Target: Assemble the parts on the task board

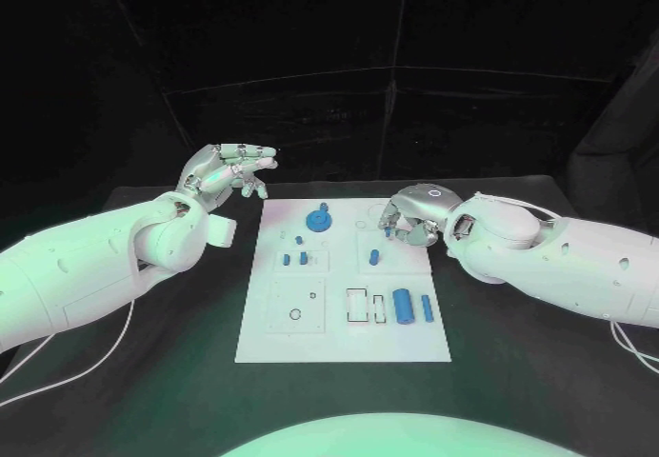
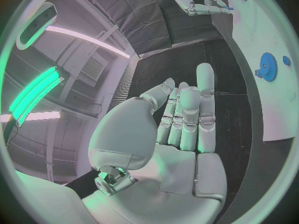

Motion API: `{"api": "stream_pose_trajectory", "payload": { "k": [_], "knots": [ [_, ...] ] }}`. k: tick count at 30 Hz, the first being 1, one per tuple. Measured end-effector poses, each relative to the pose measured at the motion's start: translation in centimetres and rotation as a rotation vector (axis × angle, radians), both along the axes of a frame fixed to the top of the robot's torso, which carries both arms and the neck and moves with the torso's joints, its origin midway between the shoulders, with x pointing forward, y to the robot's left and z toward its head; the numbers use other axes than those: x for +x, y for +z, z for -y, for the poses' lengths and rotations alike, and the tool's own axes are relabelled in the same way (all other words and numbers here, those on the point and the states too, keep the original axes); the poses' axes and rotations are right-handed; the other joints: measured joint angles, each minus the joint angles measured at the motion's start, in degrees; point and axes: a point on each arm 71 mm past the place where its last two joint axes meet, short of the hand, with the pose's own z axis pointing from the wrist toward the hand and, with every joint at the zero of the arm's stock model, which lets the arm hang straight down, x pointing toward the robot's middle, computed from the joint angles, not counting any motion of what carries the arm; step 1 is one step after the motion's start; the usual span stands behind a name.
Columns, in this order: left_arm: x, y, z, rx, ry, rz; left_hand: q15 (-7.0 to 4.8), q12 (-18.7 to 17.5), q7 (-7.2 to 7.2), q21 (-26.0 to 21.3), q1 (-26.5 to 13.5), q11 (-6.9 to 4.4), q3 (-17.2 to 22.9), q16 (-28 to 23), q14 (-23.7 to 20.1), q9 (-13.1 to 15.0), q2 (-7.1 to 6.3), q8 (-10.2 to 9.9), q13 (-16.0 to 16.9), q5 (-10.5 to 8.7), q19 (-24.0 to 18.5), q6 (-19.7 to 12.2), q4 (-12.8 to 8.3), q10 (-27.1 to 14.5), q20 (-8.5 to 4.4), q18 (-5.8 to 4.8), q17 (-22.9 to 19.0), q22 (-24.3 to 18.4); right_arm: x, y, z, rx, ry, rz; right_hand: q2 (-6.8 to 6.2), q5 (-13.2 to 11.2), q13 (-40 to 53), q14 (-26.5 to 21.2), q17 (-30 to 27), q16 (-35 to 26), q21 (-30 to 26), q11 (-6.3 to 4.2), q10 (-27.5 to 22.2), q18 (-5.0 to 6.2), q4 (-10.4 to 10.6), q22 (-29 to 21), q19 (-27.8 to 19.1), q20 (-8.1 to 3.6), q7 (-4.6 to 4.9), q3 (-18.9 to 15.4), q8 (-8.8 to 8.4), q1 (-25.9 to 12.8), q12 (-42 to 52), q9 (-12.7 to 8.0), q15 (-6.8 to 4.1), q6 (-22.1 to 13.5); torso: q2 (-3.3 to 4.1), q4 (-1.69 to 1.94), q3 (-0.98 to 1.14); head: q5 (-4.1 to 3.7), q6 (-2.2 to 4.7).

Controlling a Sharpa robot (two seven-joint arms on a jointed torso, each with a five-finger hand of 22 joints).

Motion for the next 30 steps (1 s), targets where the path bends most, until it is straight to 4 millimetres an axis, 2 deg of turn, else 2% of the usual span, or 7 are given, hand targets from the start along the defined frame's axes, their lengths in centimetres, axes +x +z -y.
{"api": "stream_pose_trajectory", "payload": {
  "k": [8,13,18,21,25,30],
  "knots": [
    [-0.1,0.0,0.1,-0.001,-0.003,-0.001,0.00,0.0,0.00,0.0,0.0,0.00,0.0,0.0,0.0,0.0,0.00,0.0,0.0,0.00,0.0,0.0,0.0,0.0,0.00,0.00,0.0,0.0,-1.8,1.3,-2.5,0.071,0.067,0.009,0.02,0.1,0.0,0.0,0.1,0.2,0.2,-0.15,0.1,0.00,-0.2,0.1,0.0,0.00,0.00,0.2,-0.02,-0.5,-0.2,0.0,0.00,0.0,0.01,0.07,0.00,0.34,0.26],
    [-0.1,0.0,0.1,-0.002,-0.005,-0.001,0.00,0.0,0.20,0.0,0.0,0.00,0.2,0.0,0.0,0.0,0.00,0.0,-0.1,0.00,0.0,-0.2,-0.2,0.0,0.00,0.00,-0.2,0.0,-2.7,1.9,-4.0,0.112,0.104,0.009,0.02,-0.1,0.0,0.0,0.2,0.2,0.2,0.03,0.0,0.00,-0.2,0.2,0.0,-0.01,0.00,0.2,-0.02,-0.5,-0.2,0.0,0.00,0.0,0.05,0.13,0.00,1.04,0.27],
    [-0.1,0.0,0.2,-0.003,-0.006,-0.001,0.00,0.0,0.20,0.0,0.0,0.00,0.2,0.0,0.0,0.0,0.00,0.0,-0.1,0.00,0.0,-0.2,-0.2,0.0,0.00,0.00,-0.2,0.0,-3.2,2.2,-5.6,0.152,0.136,0.007,-0.03,-0.1,0.0,0.0,0.3,0.5,0.2,0.03,0.0,0.00,-0.2,0.3,0.2,-0.21,0.00,0.2,-0.02,-0.5,-0.2,0.0,0.00,0.0,0.09,0.13,0.00,2.24,0.04],
    [-0.1,0.0,0.2,-0.003,-0.006,-0.001,0.00,0.0,0.20,0.0,0.0,0.00,0.2,0.0,0.0,0.0,0.00,0.0,-0.1,0.00,0.0,-0.2,-0.2,0.0,0.00,0.00,-0.2,0.0,-3.3,2.3,-6.8,0.172,0.159,0.003,-0.28,-0.1,0.0,0.0,0.3,0.5,0.2,0.02,0.0,-0.01,-0.2,0.3,0.2,-0.20,0.00,0.2,-0.01,-0.7,-0.2,0.0,0.00,0.0,0.09,0.10,0.00,3.11,-0.02],
    [-0.1,0.1,0.3,-0.004,-0.008,-0.001,0.21,0.0,0.20,0.0,0.0,0.00,0.2,0.0,-0.2,0.0,0.00,0.0,-0.1,0.00,0.0,-0.2,-0.2,0.0,0.00,-0.01,-0.2,-0.1,-3.6,1.9,-8.6,0.192,0.193,-0.010,0.05,-0.1,0.0,0.0,0.3,0.5,0.4,0.02,0.0,-0.01,-0.2,0.3,0.2,-0.20,0.00,0.2,-0.02,-1.1,-0.3,0.0,0.00,0.0,0.09,-0.01,0.05,4.44,-0.32],
    [-0.1,0.1,0.4,-0.005,-0.010,-0.001,0.21,0.0,0.20,0.0,0.0,0.00,0.2,0.0,-0.2,0.0,0.00,0.0,-0.1,0.00,0.0,-0.2,-0.2,0.0,0.00,-0.01,-0.2,-0.1,-3.9,0.9,-10.3,0.203,0.219,-0.033,-0.08,-0.1,0.0,0.0,0.4,0.8,0.4,0.23,-0.2,0.00,-0.2,0.4,0.2,-0.20,0.00,0.2,-0.02,-1.4,-0.4,0.0,0.00,0.0,0.10,-0.03,0.05,5.30,-0.68]
  ]
}}
